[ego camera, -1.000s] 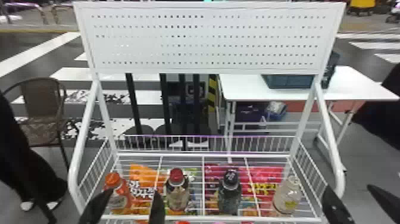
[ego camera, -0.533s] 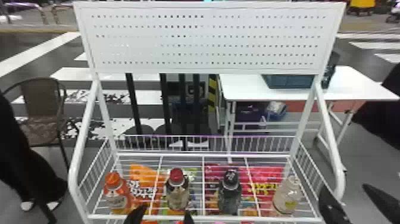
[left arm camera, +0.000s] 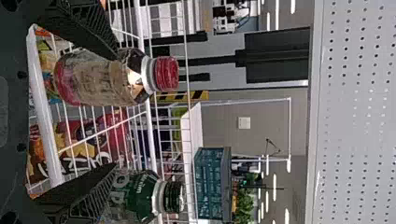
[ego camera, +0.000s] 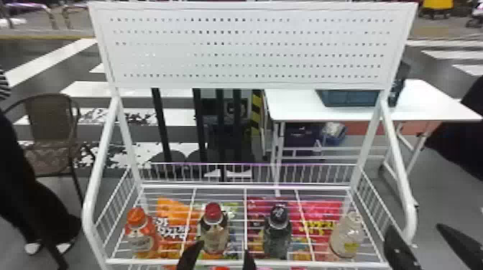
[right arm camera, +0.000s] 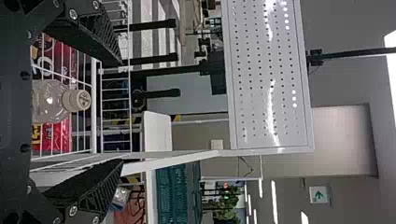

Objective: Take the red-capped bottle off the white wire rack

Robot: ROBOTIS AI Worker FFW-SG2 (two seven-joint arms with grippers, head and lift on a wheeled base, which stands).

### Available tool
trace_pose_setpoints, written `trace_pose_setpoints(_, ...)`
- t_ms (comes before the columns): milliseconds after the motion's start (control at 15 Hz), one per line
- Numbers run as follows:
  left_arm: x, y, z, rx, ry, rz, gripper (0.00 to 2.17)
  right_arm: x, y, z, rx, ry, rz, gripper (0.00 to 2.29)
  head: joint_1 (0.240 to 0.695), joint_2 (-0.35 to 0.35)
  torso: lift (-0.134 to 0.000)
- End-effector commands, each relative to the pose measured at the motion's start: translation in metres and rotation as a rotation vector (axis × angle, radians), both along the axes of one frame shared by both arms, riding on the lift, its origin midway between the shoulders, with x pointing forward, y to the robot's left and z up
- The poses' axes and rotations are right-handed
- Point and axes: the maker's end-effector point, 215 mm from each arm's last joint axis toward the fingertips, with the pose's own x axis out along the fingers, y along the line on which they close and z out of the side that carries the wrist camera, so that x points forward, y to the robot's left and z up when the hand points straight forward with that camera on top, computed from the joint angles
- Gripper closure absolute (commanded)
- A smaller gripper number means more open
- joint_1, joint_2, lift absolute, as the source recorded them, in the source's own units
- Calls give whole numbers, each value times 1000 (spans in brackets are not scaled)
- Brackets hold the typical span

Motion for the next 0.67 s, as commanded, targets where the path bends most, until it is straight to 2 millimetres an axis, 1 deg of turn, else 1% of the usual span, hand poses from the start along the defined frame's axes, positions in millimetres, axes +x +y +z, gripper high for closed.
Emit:
trace_pose_setpoints(0, 12, 8, -4, 18, -4, 22, 73, 1, -1, -1, -2, 2, -1, 151, 499, 0, 0)
trace_pose_setpoints(200, 29, 25, -10, 26, 3, 56, 73, 1, 0, 0, 0, -1, 0, 151, 499, 0, 0)
trace_pose_setpoints(333, 39, 30, -10, 33, 2, 62, 73, 2, 0, 0, -2, -3, 1, 151, 499, 0, 0)
trace_pose_setpoints(600, 57, 30, -7, 15, 5, 53, 73, 1, 0, 2, 0, -6, 0, 151, 499, 0, 0)
